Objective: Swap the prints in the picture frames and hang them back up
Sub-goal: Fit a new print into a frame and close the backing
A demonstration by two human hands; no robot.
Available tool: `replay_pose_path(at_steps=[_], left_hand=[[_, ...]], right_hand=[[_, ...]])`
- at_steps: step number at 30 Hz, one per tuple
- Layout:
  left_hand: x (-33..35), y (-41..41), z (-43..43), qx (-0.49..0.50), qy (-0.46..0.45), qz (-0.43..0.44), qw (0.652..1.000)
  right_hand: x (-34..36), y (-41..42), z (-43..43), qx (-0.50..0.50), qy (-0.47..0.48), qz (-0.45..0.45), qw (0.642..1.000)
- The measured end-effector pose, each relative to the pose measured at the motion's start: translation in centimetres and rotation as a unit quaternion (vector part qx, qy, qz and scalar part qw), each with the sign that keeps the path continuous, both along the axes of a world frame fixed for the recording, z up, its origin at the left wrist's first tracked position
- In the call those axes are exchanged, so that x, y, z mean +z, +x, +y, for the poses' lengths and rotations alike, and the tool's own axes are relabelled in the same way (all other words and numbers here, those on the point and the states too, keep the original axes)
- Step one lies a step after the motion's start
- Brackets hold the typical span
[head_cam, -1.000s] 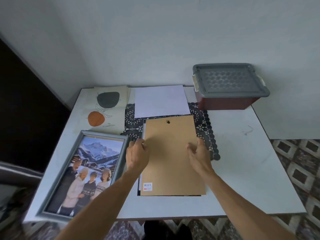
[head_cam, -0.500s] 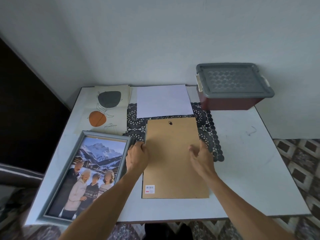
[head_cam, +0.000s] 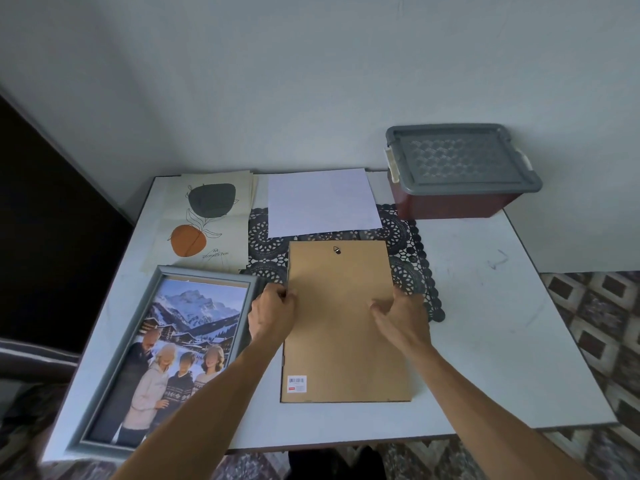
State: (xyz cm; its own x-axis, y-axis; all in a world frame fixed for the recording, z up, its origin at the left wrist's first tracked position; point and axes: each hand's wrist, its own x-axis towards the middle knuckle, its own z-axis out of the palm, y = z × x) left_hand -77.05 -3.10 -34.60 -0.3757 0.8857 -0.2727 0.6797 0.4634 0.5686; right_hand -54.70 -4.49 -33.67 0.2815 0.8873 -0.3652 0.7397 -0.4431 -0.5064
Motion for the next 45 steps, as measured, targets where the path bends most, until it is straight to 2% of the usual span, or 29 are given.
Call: replay_pose_path(at_steps=[3, 6, 8, 12, 16, 21, 27, 29, 31, 33, 35, 36, 38, 39, 41, 43, 45], left_hand=[[0.0, 0.0, 0.2, -0.004, -0.012, -0.006, 1.0], [-0.7, -0.6, 0.6, -0.011, -0.025, -0.041, 0.999], [-0.9, -0.8, 0.8, -0.008, -0.025, -0.094, 0.995], [-0.4, -0.4, 1.2, 0.001, -0.013, -0.212, 0.977], [0.2, 0.2, 0.8, -0.027, -0.058, -0.332, 0.941], [0.6, 0.1, 0.8, -0.108, -0.095, -0.333, 0.932], [0.5, -1.1, 1.2, -0.082, -0.1, -0.334, 0.934], [0.8, -1.2, 1.2, -0.091, -0.112, -0.319, 0.937], [1.2, -1.4, 1.5, -0.118, -0.142, -0.263, 0.947], [1.9, -1.6, 2.0, -0.195, -0.19, -0.143, 0.952], [2.8, -1.6, 2.9, -0.263, -0.239, 0.004, 0.935], [3.3, -1.4, 3.4, -0.278, -0.231, 0.087, 0.928], [4.1, -0.6, 4.7, -0.282, -0.13, 0.22, 0.925], [4.4, 0.0, 5.4, -0.282, -0.066, 0.231, 0.929], [4.8, 1.4, 6.7, -0.312, 0.041, 0.184, 0.931], [4.5, 2.6, 8.1, -0.356, 0.073, 0.151, 0.919], [4.0, 3.1, 9.3, -0.372, 0.057, 0.147, 0.915]], right_hand=[[-0.1, 0.6, 0.6, -0.012, -0.016, 0.062, 0.998], [0.0, 1.2, 1.1, -0.078, -0.009, 0.168, 0.983], [0.2, 1.3, 1.5, -0.138, 0.004, 0.221, 0.965], [0.4, 2.7, 2.8, -0.167, 0.002, 0.293, 0.942], [0.7, 4.4, 3.3, -0.201, -0.012, 0.345, 0.917], [0.6, 4.5, 3.3, -0.209, 0.005, 0.38, 0.901], [1.0, 4.3, 3.9, -0.23, -0.024, 0.373, 0.898], [0.6, 4.8, 3.7, -0.209, -0.016, 0.372, 0.904], [0.1, 5.1, 3.3, -0.172, 0.007, 0.348, 0.921], [-0.2, 5.4, 3.2, -0.126, 0.023, 0.317, 0.94], [0.0, 5.3, 3.2, -0.097, 0.031, 0.299, 0.949], [0.4, 5.2, 3.3, -0.085, 0.035, 0.292, 0.952], [1.1, 5.0, 3.3, -0.071, 0.039, 0.283, 0.956], [1.3, 4.9, 3.3, -0.072, 0.034, 0.285, 0.955], [1.4, 4.6, 3.2, -0.076, 0.024, 0.285, 0.955], [1.0, 4.5, 3.2, -0.078, 0.017, 0.284, 0.956], [0.8, 4.4, 3.2, -0.091, 0.009, 0.291, 0.952]])
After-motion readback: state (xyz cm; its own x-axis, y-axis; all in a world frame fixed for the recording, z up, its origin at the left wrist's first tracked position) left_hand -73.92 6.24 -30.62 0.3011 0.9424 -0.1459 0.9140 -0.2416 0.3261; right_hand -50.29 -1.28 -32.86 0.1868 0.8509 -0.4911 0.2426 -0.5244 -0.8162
